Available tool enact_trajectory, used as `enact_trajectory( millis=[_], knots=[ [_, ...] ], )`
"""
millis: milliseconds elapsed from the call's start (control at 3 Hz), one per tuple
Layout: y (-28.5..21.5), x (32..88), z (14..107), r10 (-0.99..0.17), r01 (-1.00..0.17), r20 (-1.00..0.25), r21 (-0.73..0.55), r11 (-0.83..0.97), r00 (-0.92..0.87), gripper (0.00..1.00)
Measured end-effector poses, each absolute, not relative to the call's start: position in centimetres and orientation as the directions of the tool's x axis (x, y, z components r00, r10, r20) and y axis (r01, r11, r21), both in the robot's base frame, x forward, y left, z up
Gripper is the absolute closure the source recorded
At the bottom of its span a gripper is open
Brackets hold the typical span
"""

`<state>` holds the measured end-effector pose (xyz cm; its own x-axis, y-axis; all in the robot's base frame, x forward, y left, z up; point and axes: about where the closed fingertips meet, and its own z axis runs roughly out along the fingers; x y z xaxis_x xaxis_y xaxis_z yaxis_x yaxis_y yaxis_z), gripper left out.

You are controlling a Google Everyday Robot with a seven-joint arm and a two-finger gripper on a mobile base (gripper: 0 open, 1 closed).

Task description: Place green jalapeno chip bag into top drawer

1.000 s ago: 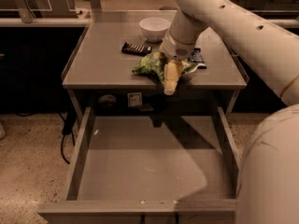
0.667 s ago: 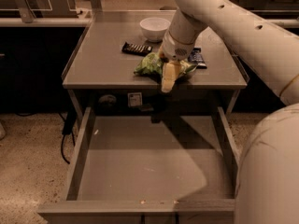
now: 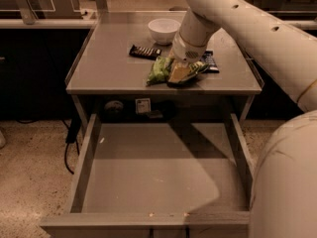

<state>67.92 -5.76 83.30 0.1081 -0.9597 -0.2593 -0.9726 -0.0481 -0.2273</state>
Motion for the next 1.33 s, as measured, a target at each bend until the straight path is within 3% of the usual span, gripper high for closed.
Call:
enact_trajectory(
  millis=[333,1333],
  knots=[
    [-5.8,67.9,83.3,-0.96,-0.973,-0.259,-0.227,-0.048,0.108,1.0],
    [-6.1,66.6,85.7,-0.96,-0.963,-0.253,-0.263,-0.056,0.125,1.0]
  ],
)
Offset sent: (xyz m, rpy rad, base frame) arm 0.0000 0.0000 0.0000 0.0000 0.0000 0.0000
